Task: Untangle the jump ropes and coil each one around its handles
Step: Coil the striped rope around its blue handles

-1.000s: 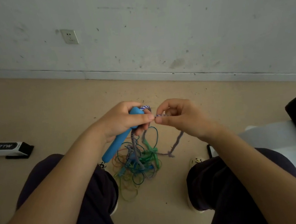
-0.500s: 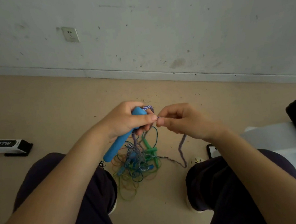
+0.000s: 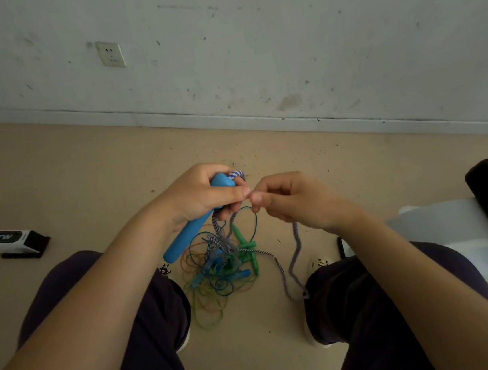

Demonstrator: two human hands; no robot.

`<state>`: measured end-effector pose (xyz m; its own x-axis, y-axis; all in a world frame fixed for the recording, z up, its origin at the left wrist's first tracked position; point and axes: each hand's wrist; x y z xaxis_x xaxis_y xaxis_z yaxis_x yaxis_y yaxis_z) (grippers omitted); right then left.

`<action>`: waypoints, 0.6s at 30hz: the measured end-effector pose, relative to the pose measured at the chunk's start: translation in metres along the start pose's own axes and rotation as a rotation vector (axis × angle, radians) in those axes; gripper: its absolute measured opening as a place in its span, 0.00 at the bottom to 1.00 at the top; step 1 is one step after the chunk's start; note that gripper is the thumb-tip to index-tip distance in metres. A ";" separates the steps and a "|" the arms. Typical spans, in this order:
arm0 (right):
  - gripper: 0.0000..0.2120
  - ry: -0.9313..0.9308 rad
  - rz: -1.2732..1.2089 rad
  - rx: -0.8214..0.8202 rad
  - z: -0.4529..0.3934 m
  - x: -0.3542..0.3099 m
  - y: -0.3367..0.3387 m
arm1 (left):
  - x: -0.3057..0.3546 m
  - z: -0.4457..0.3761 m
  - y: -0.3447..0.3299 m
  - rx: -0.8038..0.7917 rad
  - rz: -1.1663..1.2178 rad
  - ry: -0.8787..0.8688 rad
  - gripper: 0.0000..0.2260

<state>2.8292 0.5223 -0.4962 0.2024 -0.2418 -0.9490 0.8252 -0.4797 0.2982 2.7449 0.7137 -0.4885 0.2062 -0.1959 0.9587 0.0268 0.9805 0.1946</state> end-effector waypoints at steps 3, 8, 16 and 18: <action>0.12 0.055 -0.061 0.155 0.000 0.000 0.012 | 0.003 0.001 0.011 0.056 -0.015 0.000 0.02; 0.12 0.094 -0.073 0.391 0.006 0.005 0.038 | -0.001 0.002 0.029 0.222 -0.037 -0.030 0.03; 0.07 0.032 0.002 0.134 0.004 -0.006 0.010 | 0.003 0.001 -0.004 0.042 0.011 -0.043 0.03; 0.07 0.073 -0.019 0.225 0.006 -0.007 0.015 | 0.004 0.000 0.002 0.049 -0.006 -0.037 0.03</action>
<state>2.8375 0.5119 -0.4847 0.2322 -0.1736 -0.9571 0.6927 -0.6612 0.2880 2.7459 0.7144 -0.4841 0.1695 -0.2031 0.9644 -0.0202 0.9776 0.2095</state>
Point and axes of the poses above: each hand's wrist, its own z-axis away from the middle knuckle, its own y-axis out of the back of the hand, x = y × z, and after that the axes turned 2 degrees about -z, right-handed
